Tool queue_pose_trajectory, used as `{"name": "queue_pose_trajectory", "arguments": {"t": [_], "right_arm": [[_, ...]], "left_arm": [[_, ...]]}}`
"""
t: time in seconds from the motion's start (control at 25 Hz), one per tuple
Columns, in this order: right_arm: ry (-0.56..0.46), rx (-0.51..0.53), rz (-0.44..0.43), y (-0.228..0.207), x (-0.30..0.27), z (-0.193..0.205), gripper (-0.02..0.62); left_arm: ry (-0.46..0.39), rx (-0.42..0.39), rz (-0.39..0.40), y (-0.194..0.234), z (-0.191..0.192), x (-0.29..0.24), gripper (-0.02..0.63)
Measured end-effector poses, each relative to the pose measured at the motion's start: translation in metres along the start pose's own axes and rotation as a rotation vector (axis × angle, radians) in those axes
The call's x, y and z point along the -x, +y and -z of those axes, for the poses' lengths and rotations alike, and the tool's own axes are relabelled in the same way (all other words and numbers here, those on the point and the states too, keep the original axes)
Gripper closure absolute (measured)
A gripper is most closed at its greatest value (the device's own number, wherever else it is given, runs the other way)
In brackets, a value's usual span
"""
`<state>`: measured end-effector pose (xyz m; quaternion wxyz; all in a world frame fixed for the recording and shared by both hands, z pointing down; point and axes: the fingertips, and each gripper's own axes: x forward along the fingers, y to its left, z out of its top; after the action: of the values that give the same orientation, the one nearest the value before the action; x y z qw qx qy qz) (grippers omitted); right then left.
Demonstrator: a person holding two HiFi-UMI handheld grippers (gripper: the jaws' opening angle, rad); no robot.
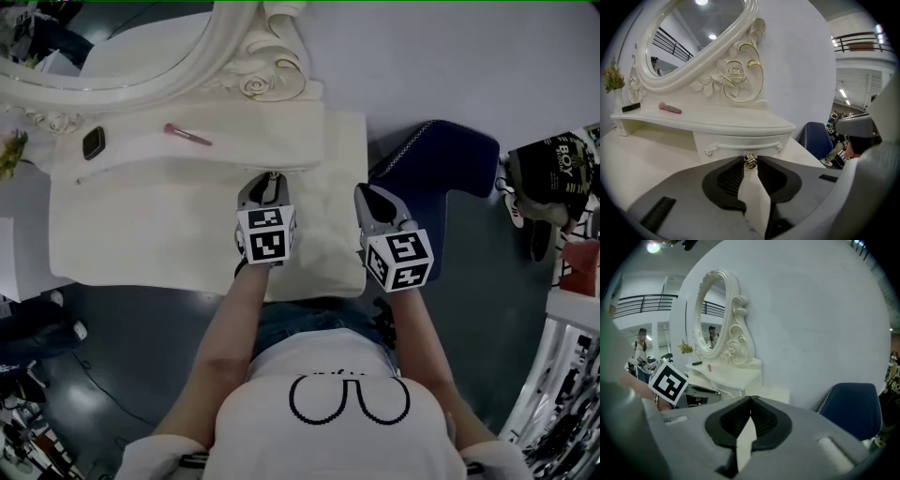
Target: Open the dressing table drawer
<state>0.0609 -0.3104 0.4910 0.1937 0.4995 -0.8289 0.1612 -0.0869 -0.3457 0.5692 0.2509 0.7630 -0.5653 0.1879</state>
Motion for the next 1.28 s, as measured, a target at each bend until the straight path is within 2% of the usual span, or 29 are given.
{"name": "queue_pose_trajectory", "arguments": {"t": [1.28], "right_arm": [[0.009,0.008,-0.031,0.032,0.043,0.029,0.598]], "left_arm": [[-0.007,0.017,-0.021,-0.016,0.044,0.053,0.517]]}}
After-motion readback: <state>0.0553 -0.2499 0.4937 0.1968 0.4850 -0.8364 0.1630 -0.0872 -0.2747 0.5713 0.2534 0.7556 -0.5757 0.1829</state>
